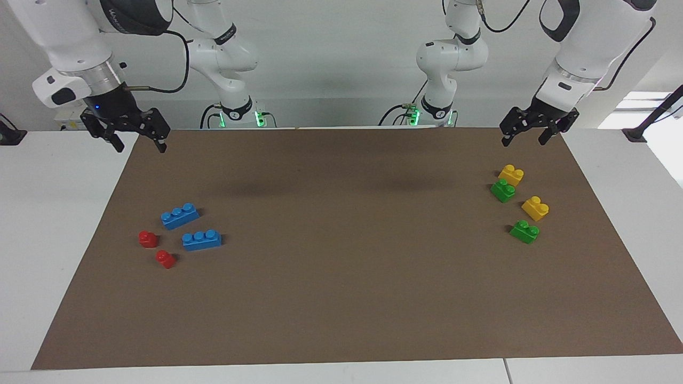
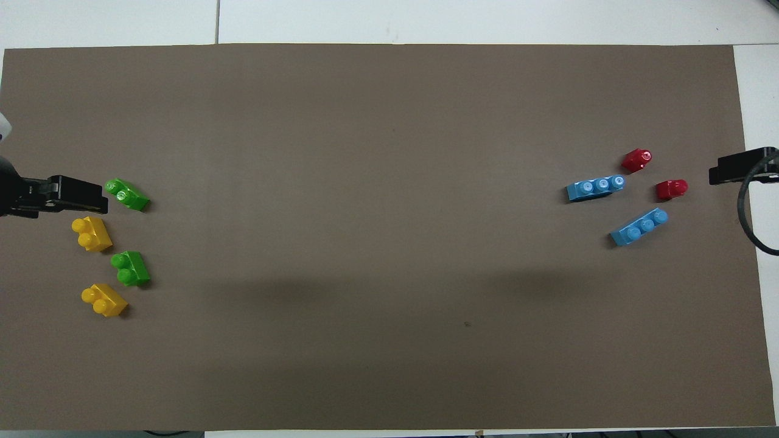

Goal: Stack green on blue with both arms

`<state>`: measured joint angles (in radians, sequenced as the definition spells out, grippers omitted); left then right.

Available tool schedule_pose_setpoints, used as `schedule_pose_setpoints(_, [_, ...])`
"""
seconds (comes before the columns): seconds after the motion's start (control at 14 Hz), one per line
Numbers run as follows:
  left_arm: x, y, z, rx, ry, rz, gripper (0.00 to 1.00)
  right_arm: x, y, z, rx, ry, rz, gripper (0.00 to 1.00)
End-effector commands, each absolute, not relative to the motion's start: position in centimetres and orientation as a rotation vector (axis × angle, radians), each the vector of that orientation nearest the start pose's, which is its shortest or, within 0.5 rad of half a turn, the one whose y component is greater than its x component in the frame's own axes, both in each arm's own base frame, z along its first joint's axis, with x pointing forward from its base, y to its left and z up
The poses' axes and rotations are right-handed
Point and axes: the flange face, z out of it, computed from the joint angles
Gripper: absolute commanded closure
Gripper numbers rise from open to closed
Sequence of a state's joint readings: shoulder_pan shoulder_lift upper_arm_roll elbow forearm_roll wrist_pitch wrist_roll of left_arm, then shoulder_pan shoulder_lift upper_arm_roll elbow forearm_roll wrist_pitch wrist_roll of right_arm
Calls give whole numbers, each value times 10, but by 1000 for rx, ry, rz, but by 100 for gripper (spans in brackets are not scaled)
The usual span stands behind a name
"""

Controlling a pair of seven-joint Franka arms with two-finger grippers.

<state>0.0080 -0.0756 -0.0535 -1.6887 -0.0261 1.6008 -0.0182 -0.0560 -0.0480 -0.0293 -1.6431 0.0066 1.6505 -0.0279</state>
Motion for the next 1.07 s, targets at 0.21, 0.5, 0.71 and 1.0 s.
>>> schedule_pose_setpoints(0.21, [532, -27, 616, -3149, 60, 17, 0, 539, -46, 625, -3116, 98, -95, 0])
schedule_pose_setpoints(0.5, [532, -28, 616, -3150, 55, 17, 0, 540, -47, 626, -3117, 89, -110, 0])
schedule_pose_setpoints(0.71, [531, -28, 616, -3150, 50, 17, 0, 541, -48, 625, -3120, 17, -116, 0])
schedule_pose_setpoints(1.0, [531, -32, 616, -3149, 57, 13, 0, 546, -48, 627, -3102, 232, -180, 0])
